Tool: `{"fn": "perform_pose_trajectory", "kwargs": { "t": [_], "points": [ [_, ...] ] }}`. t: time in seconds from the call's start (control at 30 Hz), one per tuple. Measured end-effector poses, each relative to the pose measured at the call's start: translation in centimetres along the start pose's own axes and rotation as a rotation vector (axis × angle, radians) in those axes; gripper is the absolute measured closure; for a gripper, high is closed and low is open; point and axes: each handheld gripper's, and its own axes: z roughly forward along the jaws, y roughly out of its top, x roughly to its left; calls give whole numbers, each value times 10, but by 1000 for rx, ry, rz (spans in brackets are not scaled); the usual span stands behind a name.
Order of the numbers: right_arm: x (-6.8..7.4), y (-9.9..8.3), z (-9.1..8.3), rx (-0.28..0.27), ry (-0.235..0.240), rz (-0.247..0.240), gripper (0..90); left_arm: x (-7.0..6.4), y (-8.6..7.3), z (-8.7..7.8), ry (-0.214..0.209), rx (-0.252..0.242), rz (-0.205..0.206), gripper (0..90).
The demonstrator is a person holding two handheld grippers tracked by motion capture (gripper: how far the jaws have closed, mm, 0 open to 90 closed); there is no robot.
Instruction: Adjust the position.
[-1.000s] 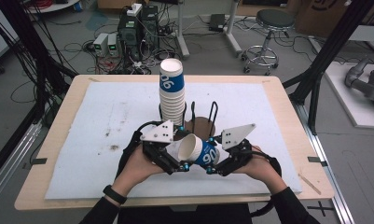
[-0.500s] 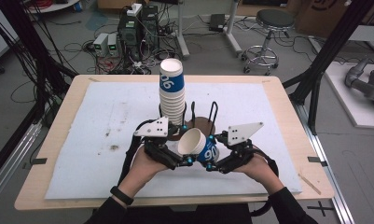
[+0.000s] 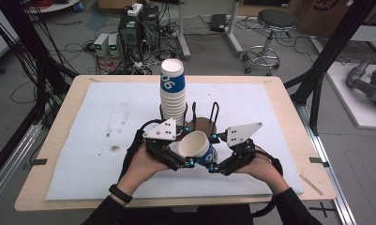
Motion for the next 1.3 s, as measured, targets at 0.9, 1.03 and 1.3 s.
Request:
{"fn": "perform_pose_trajectory", "kwargs": {
  "t": [0.9, 1.03, 1.3],
  "points": [
    [2, -10, 17, -175, 47, 69, 301, 4, 1, 2, -44, -221, -119, 98],
    [3, -10, 18, -180, 59, 78, 301, 3, 2, 6, -47, -231, -122, 112],
    [3, -11, 19, -197, 56, 89, 301, 3, 2, 6, -59, -246, -113, 196]
  ]
}}
